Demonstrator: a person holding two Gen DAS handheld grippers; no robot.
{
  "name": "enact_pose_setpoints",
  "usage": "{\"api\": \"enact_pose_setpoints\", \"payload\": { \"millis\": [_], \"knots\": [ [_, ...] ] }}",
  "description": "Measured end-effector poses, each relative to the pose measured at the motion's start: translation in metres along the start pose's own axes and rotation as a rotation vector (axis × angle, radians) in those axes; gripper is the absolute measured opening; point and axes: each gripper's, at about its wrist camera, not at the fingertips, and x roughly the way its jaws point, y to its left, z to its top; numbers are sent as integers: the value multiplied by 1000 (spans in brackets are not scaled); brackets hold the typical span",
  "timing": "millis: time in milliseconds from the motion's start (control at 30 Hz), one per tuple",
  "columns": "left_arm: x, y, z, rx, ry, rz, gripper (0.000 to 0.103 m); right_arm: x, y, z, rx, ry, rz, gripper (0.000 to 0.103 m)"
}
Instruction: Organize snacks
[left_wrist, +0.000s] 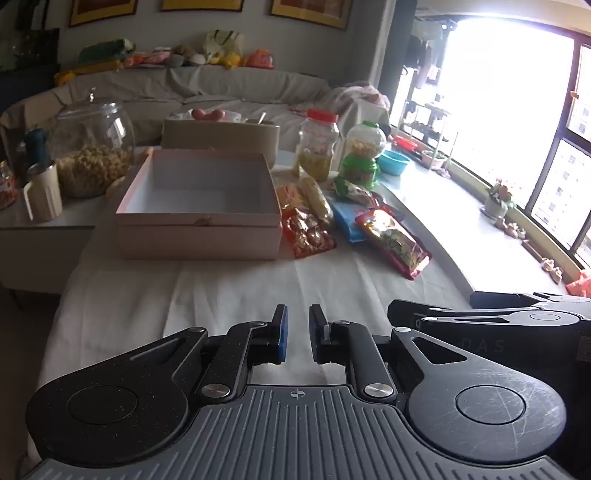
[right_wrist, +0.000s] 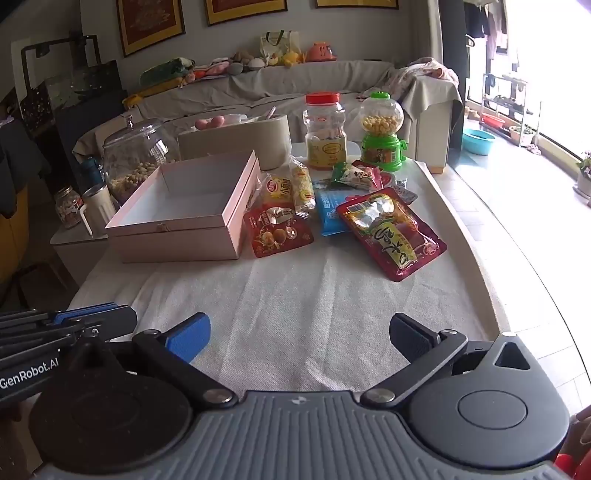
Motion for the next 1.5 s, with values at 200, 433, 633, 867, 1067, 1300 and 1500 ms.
{"api": "enact_pose_setpoints", "payload": {
  "millis": [200,433,633,867,1067,1300,1500],
  "knots": [
    [0,0,0,0,0,1,15,0,0,0,0,-2,-1,103],
    [0,-1,0,1,-2,1,15,0,0,-1,0,0,4,103],
    [2,-2,-1,6,-1,-3,15,0,2,-1,-3,2,9,103],
    [4,-4,0,5,3,0,15,0,2,-2,-5,4,12,103],
    [3,0,-1,-3,14,-1,15,0,3,-2,-5,5,13,103],
    [4,0,-1,-5,21,-1,15,1,2,-2,-5,5,12,103],
    [7,2,-1,-24,40,0,15,2,0,-1,-2,12,6,103]
  ]
}}
